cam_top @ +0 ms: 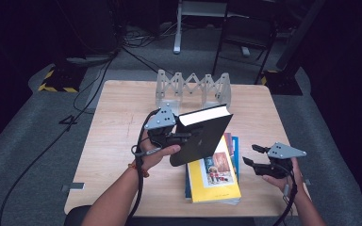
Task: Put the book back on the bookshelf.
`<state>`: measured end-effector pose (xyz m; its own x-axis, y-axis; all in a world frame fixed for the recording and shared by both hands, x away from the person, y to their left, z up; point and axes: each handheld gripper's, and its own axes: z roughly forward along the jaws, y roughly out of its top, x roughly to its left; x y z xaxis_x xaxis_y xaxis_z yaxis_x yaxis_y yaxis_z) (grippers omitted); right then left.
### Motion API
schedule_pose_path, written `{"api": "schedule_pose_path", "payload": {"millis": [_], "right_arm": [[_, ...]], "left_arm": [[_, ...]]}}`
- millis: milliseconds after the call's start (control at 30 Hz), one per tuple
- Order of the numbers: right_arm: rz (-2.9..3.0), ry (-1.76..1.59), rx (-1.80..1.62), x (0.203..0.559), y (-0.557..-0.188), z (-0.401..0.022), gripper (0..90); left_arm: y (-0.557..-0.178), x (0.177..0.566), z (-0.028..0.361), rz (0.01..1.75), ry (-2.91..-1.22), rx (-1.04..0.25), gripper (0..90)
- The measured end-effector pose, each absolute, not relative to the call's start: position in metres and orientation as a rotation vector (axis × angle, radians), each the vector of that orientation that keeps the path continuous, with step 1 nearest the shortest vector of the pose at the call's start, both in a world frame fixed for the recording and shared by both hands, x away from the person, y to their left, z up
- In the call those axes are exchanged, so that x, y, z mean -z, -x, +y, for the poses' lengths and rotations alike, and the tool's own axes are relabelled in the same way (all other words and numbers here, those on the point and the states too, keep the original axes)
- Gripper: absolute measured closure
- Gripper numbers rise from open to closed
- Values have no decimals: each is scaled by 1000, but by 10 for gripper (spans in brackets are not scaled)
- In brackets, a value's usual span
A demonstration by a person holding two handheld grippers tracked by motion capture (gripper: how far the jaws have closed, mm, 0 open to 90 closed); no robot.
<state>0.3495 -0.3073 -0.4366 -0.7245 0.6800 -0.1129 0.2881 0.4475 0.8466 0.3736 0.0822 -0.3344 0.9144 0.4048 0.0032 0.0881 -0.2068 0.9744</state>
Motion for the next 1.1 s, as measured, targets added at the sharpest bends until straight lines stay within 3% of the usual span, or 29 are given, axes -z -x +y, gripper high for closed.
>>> {"api": "schedule_pose_path", "payload": {"millis": [1100], "right_arm": [[2320,-962,-1132,462,-368,-323,372]], "left_arm": [[-389,317,95,518,-1755,-402,527]]}}
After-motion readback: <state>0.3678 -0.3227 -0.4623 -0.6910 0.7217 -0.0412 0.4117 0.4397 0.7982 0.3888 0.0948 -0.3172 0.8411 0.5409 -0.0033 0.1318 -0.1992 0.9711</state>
